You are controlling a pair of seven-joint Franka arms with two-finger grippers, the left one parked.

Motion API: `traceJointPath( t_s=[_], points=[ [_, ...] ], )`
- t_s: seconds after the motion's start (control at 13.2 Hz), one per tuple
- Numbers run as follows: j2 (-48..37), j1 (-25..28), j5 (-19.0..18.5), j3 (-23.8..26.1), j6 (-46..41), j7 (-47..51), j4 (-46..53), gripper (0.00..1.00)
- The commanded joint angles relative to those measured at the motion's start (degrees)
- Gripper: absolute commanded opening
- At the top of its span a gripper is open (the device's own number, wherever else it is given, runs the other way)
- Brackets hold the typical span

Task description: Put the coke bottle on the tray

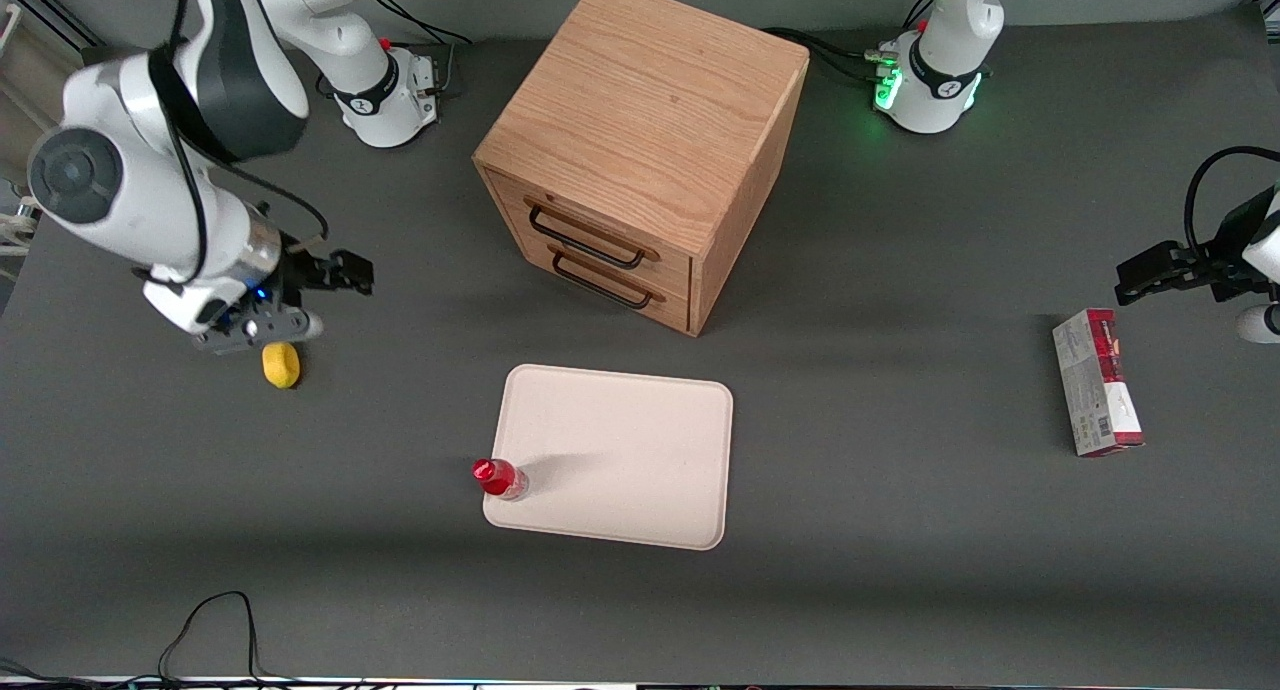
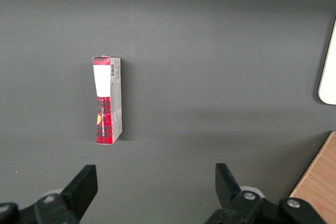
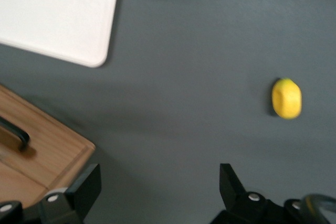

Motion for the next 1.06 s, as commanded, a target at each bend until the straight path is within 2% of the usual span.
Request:
traceJointPath(
  t_s=[0.0, 0.38, 0.99],
  points=[
    [-7.49, -3.99, -1.46, -0.12, -0.25, -4.68, -5.44, 1.00],
    [-7.50, -10.50, -1.11, 2.33, -6.14, -5.57, 1.23, 1.00],
    [-6.80, -11.83, -1.11, 2.79, -7.55, -5.40, 3.70, 1.00]
  ],
)
